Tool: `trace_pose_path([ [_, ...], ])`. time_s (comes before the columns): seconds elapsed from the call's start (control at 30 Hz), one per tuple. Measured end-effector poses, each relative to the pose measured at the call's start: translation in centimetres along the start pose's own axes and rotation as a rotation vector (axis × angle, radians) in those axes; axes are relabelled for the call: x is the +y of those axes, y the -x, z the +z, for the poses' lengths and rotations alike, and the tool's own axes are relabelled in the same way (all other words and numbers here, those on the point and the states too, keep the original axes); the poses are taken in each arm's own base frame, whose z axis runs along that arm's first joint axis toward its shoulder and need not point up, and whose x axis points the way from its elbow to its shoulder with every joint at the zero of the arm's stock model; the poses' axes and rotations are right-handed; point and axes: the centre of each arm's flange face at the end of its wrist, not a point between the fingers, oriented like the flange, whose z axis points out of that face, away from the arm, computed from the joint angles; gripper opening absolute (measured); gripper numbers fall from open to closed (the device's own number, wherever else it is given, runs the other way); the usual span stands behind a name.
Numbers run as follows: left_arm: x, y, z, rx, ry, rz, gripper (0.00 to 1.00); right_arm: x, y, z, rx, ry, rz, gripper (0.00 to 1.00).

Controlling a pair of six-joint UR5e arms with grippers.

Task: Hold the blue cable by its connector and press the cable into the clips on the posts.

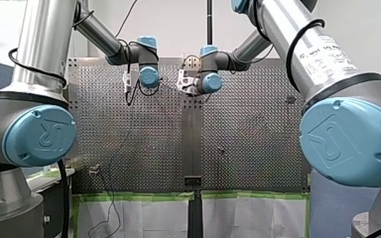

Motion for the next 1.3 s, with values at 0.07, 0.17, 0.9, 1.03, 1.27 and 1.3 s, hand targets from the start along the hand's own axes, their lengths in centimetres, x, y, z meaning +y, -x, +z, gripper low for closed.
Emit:
trace_pose_path([
  [0.07, -0.2, -0.6, 0.3, -0.003, -0.012, -0.014, 0.00, 0.5, 0.5, -0.2, -0.011, 0.007, 0.001, 0.00],
  [0.17, -0.5, -1.7, 0.8, 0.004, -0.023, -0.025, 0.00, 1.4, 1.6, -0.5, -0.033, 0.021, -0.001, 0.00],
  [0.9, -4.2, -8.4, -0.5, 0.111, -0.089, -0.010, 0.00, 5.2, 10.2, -4.9, -0.206, 0.092, -0.046, 0.00],
  [1.03, -4.9, -10.2, -0.8, 0.139, -0.101, 0.005, 0.00, 5.6, 11.6, -5.7, -0.219, 0.099, -0.048, 0.00],
  [1.27, -6.1, -13.2, -1.5, 0.178, -0.108, 0.013, 0.00, 6.3, 14.3, -7.6, -0.262, 0.124, -0.056, 0.00],
  [1.3, -6.2, -13.4, -1.6, 0.181, -0.105, 0.011, 0.00, 6.5, 14.6, -7.9, -0.269, 0.130, -0.058, 0.00],
])
